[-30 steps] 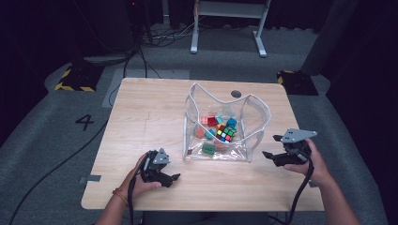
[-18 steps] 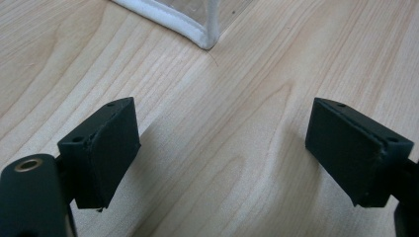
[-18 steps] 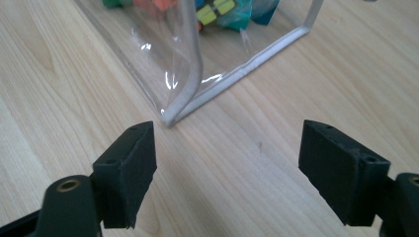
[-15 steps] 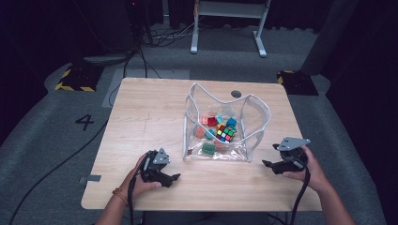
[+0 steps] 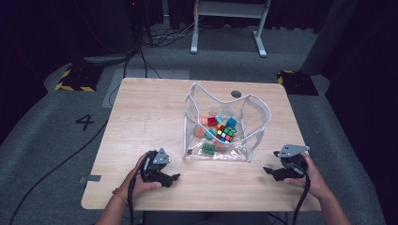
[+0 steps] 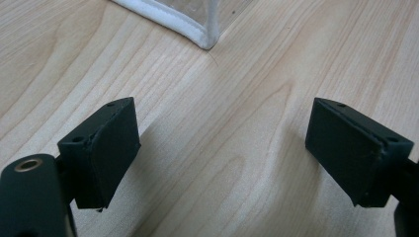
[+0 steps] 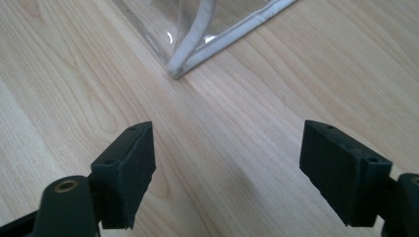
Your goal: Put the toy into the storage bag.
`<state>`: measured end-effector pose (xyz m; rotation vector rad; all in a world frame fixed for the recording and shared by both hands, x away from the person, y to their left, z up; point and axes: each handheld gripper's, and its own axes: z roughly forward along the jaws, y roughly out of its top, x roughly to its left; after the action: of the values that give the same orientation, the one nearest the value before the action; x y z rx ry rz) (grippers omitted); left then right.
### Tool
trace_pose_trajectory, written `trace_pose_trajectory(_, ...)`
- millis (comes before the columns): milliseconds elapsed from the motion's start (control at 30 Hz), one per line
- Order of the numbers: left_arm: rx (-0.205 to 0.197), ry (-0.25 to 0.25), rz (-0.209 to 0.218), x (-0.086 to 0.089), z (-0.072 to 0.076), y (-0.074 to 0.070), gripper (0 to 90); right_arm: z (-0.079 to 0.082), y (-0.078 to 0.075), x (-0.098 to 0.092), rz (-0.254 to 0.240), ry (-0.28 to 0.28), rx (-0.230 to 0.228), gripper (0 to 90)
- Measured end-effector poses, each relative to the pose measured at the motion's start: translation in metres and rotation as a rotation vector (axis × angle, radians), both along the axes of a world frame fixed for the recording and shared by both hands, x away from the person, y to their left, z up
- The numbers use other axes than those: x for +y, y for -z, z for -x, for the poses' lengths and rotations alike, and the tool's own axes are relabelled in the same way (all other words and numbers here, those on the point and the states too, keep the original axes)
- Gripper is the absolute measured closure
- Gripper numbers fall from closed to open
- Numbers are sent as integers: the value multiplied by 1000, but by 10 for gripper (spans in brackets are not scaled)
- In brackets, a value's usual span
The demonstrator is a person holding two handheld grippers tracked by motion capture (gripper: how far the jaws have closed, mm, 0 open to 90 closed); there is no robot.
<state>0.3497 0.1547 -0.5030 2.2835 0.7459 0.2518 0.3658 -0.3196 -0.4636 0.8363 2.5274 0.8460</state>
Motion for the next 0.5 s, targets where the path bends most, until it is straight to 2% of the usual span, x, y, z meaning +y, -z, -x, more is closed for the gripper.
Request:
trace_pose_trajectory(233, -1, 0, -1, 0, 0, 0, 134, 5, 10, -9, -11, 23, 15, 218)
trace_pose_trajectory(433, 0, 1, -1, 0, 0, 0, 135, 11, 20, -14, -51, 49, 17, 219)
trace_pose_trajectory(500, 0, 0, -1, 0, 0, 0, 135, 13, 23, -16, -48, 53, 25, 218)
